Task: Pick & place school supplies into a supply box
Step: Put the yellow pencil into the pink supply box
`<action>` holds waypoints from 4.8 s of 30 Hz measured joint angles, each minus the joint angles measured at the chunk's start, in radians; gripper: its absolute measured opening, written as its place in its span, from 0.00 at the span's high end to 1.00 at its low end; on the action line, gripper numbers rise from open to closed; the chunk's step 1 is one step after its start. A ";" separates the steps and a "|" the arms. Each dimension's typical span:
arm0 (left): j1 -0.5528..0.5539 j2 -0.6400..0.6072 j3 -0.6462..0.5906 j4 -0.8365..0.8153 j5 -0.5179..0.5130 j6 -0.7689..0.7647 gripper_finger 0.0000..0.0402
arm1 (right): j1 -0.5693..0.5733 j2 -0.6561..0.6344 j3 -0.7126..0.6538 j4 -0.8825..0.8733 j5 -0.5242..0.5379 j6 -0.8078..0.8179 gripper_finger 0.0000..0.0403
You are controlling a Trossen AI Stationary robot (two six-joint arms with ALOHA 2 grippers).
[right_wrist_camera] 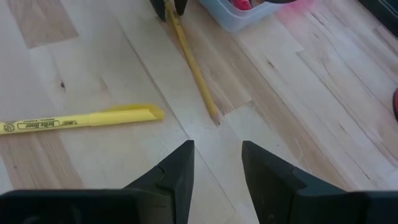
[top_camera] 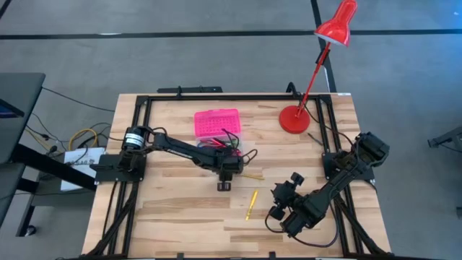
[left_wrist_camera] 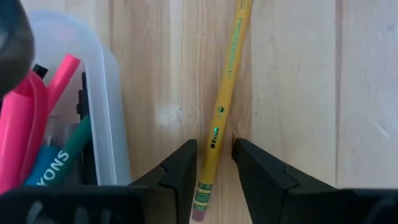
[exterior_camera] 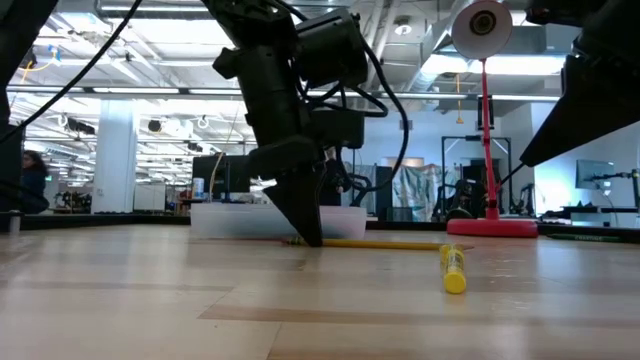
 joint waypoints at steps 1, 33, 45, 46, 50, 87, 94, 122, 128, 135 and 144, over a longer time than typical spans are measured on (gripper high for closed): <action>0.000 0.000 0.000 0.001 0.000 -0.011 0.73 | 0.000 0.000 0.000 0.000 -0.002 -0.002 0.69; -0.051 -0.001 0.000 -0.039 -0.001 -0.033 0.73 | 0.000 0.000 0.000 0.000 -0.021 -0.028 0.69; -0.054 -0.001 -0.002 -0.008 0.025 0.024 0.73 | 0.000 0.000 0.000 0.000 -0.021 -0.029 0.69; -0.054 -0.001 -0.002 -0.003 0.025 0.031 0.73 | 0.000 0.000 0.000 0.000 -0.021 -0.030 0.69; -0.057 0.001 0.017 -0.001 -0.010 0.060 0.73 | 0.000 0.000 0.000 0.000 -0.021 -0.030 0.69; -0.103 0.005 0.040 -0.085 0.071 0.369 0.78 | 0.002 0.000 0.000 0.008 -0.020 -0.027 0.69; -0.103 0.005 0.040 -0.094 0.070 0.370 0.91 | 0.002 0.000 0.000 0.009 -0.021 -0.027 0.69; -0.100 0.011 0.035 0.044 0.030 0.156 0.90 | 0.001 0.000 0.000 0.019 -0.019 -0.028 0.69; -0.100 0.012 0.035 0.067 0.023 0.156 0.87 | 0.001 0.000 0.000 0.019 -0.019 -0.028 0.69; -0.095 0.012 0.035 0.087 0.018 0.155 0.78 | 0.001 0.000 0.000 0.019 -0.019 -0.028 0.69; -0.077 0.013 0.037 0.123 0.040 0.120 0.75 | 0.001 0.000 0.000 0.019 -0.020 -0.028 0.69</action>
